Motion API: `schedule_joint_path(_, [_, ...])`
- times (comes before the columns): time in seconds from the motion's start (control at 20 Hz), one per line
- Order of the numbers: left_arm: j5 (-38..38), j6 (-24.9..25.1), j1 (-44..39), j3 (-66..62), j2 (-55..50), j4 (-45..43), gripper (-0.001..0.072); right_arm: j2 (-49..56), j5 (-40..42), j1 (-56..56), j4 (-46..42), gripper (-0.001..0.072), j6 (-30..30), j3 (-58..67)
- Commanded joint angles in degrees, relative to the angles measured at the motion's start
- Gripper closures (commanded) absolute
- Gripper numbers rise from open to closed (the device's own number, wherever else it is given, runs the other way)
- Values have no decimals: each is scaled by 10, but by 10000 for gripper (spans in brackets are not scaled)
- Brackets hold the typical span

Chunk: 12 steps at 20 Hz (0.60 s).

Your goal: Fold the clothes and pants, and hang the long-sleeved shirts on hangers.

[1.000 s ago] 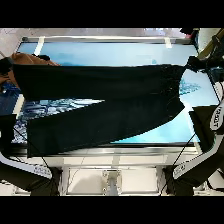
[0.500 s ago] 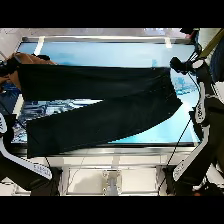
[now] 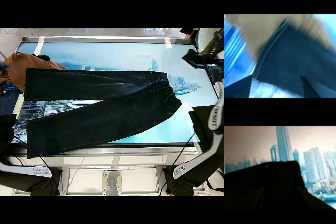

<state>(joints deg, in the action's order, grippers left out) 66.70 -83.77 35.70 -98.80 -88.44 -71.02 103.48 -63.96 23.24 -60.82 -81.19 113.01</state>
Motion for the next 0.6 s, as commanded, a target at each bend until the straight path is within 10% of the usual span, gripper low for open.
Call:
schedule_joint_path(0.0, [115, 38, 56, 146, 123, -16, 3, -108, -107, 44, -3, 279, 59, -106])
schedule_joint_path(0.55, [204, 247, 371, 545, 228, 78, 22, -263, -87, 48, 124, 280, 119, -360])
